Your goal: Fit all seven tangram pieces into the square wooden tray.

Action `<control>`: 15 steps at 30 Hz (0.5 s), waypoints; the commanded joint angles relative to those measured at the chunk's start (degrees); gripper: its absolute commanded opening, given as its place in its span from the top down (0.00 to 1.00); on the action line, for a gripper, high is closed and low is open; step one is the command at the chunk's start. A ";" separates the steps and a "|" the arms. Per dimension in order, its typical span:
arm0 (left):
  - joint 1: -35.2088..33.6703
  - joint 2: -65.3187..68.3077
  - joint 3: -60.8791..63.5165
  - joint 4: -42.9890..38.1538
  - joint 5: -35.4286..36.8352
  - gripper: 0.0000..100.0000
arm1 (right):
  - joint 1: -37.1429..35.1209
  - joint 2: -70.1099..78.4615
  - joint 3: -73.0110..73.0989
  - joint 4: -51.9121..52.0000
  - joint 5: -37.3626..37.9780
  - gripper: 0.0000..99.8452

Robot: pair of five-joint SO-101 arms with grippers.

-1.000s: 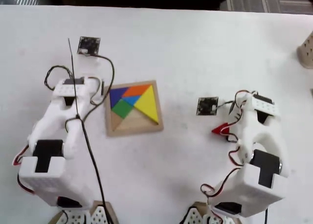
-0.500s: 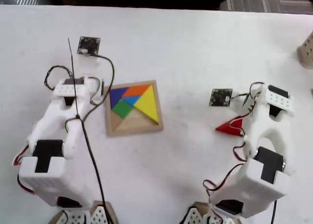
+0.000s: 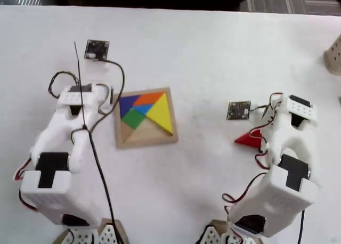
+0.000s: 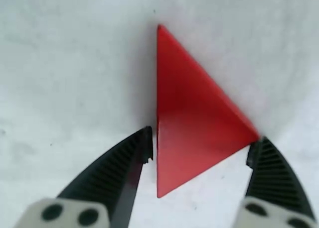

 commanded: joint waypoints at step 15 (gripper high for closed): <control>0.75 -0.22 -2.90 -1.05 -0.53 0.98 | -1.98 -2.59 -1.93 0.31 1.49 0.71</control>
